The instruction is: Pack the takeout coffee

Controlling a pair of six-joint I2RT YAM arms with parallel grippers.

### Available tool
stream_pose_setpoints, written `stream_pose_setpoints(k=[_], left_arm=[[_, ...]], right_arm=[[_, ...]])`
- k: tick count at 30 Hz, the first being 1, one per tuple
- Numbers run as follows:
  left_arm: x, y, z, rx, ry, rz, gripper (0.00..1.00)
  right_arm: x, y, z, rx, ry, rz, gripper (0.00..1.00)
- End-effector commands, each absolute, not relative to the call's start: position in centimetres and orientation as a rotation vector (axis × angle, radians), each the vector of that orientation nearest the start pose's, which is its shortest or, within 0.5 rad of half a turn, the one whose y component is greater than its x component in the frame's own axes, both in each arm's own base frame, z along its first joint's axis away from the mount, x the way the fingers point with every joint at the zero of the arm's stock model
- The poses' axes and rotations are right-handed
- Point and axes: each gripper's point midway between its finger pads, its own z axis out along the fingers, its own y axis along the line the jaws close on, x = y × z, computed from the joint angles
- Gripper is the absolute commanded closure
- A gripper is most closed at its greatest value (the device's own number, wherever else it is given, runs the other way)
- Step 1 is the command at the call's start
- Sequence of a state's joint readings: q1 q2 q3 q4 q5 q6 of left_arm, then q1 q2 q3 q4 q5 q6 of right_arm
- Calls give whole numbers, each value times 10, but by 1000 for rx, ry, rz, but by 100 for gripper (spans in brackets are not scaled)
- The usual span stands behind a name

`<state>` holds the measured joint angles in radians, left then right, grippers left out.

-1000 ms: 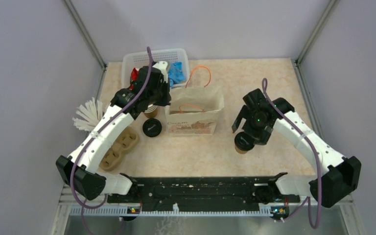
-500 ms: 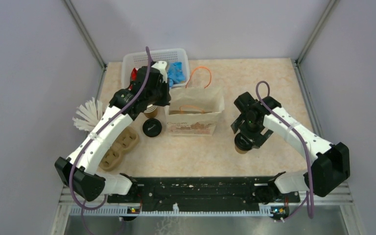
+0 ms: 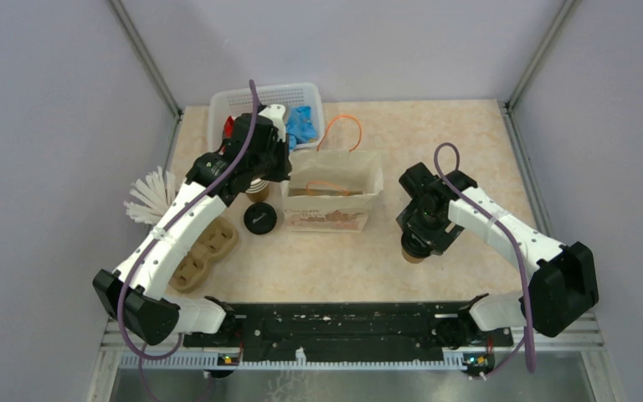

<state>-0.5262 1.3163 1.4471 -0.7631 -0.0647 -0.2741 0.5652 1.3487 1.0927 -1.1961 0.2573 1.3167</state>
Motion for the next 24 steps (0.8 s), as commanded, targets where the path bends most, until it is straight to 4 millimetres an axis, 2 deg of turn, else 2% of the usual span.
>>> stream_pose_setpoints(k=[1,24], left_arm=[[319,-185,300,250,2136,-392,97],[320,-185,300,250,2138,-391,97]], right_arm=[[210,119,121,1034,2600,-55,14],[209,116,111,1007,2620,-92,20]])
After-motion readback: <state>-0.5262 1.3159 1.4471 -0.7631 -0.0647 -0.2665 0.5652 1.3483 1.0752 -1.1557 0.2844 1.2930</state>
